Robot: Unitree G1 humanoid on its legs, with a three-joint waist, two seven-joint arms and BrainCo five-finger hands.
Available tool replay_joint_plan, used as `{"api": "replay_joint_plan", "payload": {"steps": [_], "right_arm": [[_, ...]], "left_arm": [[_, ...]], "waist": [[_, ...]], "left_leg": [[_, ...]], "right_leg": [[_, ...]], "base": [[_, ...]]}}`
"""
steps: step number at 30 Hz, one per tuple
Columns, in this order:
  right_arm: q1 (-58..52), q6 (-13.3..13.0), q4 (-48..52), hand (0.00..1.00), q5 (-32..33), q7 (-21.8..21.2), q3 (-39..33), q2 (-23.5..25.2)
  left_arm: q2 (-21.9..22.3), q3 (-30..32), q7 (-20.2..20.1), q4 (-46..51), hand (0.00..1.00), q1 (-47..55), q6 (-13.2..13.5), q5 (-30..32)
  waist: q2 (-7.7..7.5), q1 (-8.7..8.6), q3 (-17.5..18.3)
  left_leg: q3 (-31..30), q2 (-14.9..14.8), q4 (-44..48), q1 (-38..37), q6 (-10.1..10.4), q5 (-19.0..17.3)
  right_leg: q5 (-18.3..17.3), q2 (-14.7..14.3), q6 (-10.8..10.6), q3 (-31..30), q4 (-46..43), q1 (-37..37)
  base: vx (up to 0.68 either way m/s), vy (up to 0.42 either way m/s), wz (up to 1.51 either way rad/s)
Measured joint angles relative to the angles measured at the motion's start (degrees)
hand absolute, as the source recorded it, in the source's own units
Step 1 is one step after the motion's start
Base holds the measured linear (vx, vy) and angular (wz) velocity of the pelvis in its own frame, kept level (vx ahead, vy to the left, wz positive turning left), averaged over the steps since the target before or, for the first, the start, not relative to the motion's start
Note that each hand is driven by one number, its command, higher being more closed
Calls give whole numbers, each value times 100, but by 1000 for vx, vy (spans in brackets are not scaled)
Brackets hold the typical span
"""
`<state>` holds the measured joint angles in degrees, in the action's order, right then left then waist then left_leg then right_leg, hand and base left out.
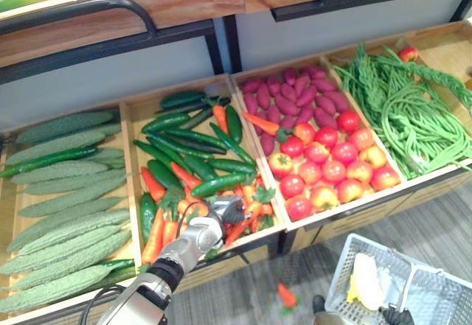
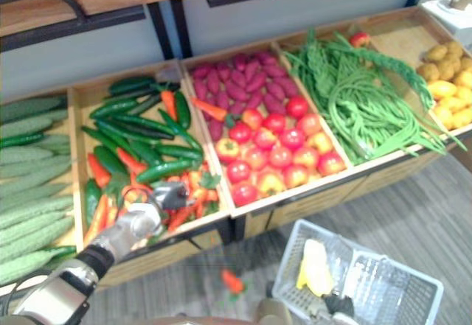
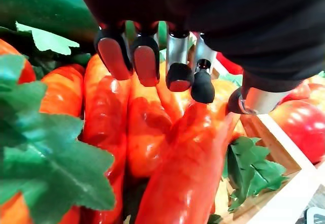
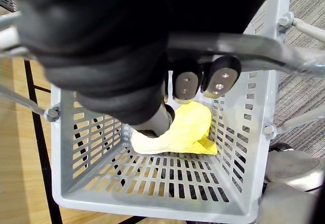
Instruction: Pick vegetable in the basket
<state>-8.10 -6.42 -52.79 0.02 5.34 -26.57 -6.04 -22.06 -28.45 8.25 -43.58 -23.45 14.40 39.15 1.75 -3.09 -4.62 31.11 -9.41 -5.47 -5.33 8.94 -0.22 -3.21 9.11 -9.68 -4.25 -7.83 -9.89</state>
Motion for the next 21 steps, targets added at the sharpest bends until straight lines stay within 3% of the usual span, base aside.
{"api": "replay_joint_plan", "payload": {"steps": [8, 9, 21], "right_arm": [[2, 0, -3, 100, 0, 5, 39, 0], [2, -1, -3, 100, 0, 8, 55, 0], [7, -2, -10, 100, 0, 50, 113, -1]], "left_arm": [[91, 208, 24, -63, 100, 9, -133, 46], [91, 209, 24, -94, 0, 9, -137, 46], [181, 431, 40, -126, 0, 10, -265, 42]], "waist": [[-21, 4, -13], [-25, 5, -14], [-41, 13, -10]], "left_leg": [[-16, 0, 0, 4, 0, 0], [-18, 0, 0, 5, -1, 1], [-42, -5, 0, 12, -3, 2]], "right_leg": [[0, 6, 0, 17, -9, 1], [0, 7, 0, 22, -9, 1], [0, 13, 0, 68, -16, 4]], "base": [[0, 0, 0], [0, 0, 0], [0, 0, 0]]}}
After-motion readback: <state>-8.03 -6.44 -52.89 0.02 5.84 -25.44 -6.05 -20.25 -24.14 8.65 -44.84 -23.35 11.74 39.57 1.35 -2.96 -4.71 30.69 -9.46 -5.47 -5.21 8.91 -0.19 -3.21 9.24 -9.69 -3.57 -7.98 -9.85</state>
